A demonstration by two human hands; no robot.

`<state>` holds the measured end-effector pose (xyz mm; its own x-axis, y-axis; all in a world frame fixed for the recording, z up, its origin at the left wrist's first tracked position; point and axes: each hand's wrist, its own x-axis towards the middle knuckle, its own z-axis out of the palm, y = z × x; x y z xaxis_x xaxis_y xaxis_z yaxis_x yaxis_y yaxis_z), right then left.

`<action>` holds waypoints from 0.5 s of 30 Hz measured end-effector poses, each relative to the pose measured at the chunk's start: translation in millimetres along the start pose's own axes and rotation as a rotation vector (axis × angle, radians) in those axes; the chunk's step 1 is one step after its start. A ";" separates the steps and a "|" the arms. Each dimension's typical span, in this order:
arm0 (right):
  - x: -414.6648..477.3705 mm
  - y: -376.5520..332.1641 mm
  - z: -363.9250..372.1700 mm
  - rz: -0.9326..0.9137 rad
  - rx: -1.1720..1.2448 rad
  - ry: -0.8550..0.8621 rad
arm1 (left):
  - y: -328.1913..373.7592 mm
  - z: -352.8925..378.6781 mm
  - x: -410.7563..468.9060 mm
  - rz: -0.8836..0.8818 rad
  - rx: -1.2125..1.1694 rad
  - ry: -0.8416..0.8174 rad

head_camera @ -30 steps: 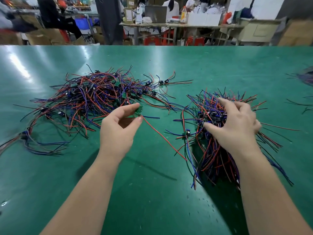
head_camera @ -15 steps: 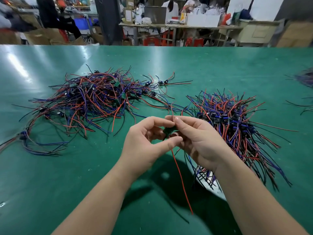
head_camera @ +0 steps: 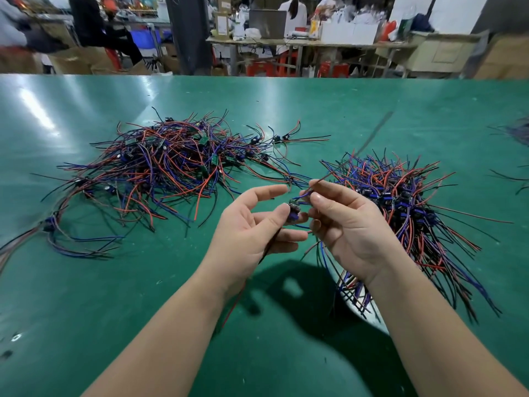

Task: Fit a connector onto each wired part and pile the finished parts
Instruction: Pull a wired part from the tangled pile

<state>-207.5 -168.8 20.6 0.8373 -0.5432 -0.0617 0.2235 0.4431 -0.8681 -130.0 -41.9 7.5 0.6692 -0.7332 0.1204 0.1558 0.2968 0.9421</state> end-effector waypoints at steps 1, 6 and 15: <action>0.1 -0.1 0.0 -0.007 0.004 0.010 | 1.1 -0.6 -0.1 -0.027 -0.028 -0.014; 0.3 -1.3 -0.3 -0.047 0.040 0.012 | 3.8 -1.9 -1.0 -0.112 -0.158 -0.115; 1.6 -5.4 -1.4 -0.059 0.190 0.140 | 3.3 -3.2 -2.6 -0.152 -0.113 -0.191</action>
<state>-208.1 -173.0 24.5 0.7457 -0.6597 -0.0933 0.3705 0.5269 -0.7649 -129.0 -37.0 9.3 0.4847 -0.8735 0.0468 0.3313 0.2328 0.9144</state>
